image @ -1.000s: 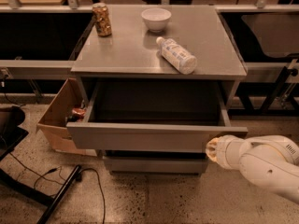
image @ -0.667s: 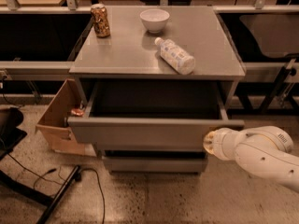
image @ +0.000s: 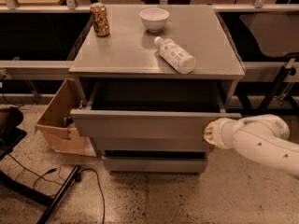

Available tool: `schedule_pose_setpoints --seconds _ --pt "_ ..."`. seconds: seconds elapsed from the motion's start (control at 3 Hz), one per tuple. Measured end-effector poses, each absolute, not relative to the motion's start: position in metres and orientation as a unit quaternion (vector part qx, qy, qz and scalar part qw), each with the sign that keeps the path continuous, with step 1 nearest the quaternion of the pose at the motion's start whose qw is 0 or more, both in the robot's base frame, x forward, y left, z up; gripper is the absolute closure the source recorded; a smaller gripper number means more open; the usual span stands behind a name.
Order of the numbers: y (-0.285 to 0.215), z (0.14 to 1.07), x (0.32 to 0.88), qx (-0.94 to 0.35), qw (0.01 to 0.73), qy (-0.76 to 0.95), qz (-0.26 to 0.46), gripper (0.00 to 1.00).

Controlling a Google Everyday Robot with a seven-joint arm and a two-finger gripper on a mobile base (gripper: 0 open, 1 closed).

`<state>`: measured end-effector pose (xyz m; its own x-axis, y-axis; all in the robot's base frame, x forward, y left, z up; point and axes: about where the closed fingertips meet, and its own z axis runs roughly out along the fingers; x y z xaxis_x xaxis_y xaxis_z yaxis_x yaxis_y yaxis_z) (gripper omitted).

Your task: Close top drawer

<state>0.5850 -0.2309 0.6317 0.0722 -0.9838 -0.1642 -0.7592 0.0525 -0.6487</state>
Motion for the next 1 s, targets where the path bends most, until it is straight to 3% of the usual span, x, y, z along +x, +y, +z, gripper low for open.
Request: schedule_pose_setpoints --seconds 1.0 --pt "-0.238 0.641 0.62 -0.678 0.302 0.639 -0.2 1.0"
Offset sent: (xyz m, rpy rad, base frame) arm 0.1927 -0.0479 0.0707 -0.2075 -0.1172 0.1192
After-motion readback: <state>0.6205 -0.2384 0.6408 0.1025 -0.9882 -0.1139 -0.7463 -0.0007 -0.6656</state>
